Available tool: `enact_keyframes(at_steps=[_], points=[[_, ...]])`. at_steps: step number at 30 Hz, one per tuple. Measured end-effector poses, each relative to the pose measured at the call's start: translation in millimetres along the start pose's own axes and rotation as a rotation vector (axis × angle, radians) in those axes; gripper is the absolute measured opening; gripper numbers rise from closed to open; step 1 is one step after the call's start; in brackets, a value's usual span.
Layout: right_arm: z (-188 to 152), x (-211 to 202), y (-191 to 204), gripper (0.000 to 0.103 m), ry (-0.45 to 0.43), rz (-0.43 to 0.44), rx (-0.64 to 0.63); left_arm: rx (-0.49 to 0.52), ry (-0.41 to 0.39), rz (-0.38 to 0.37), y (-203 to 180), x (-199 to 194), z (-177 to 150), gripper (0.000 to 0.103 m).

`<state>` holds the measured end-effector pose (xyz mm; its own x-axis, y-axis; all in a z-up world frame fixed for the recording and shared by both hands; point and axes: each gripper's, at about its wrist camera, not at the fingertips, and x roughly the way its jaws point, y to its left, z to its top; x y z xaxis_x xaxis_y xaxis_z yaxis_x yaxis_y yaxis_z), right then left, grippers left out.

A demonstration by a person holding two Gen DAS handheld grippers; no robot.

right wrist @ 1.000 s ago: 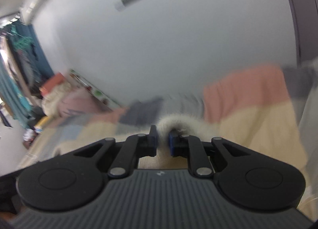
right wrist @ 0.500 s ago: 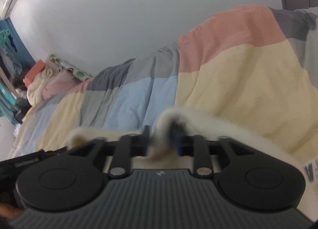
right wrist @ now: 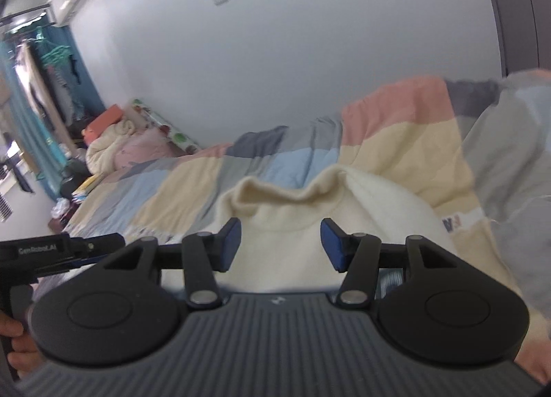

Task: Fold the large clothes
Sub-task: 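Lower the sweater flat onto the quilt and open both grippers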

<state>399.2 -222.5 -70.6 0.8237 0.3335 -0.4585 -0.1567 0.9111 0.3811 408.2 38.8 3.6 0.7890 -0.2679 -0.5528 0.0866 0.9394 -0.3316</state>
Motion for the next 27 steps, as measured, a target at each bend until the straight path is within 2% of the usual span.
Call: enact_keyframes(at_steps=[4,9,14,20,27], points=[[-24.2,-58.1,8.3,0.055,-0.040,0.093,0.013,0.015,-0.041,-0.051,-15.1,-63.2,-27.7,0.049],[-57.3,-115.0,23.1,0.055,-0.024,0.114,-0.023,-0.027,-0.072,-0.056,-22.6,-133.6,-66.0,0.049],[-94.5,-150.6,40.7,0.055,-0.004,0.080,-0.076,0.017,-0.087,-0.045,-37.1,-185.4,-113.8,0.050],[-128.9,-171.8,51.6,0.055,0.052,0.069,-0.069,0.050,-0.068,0.006,-49.4,-213.5,-174.1,0.052],[-142.1,-175.7,59.9,0.055,0.062,0.060,-0.083,0.029,0.006,0.092,-45.1,-204.7,-229.4,0.052]])
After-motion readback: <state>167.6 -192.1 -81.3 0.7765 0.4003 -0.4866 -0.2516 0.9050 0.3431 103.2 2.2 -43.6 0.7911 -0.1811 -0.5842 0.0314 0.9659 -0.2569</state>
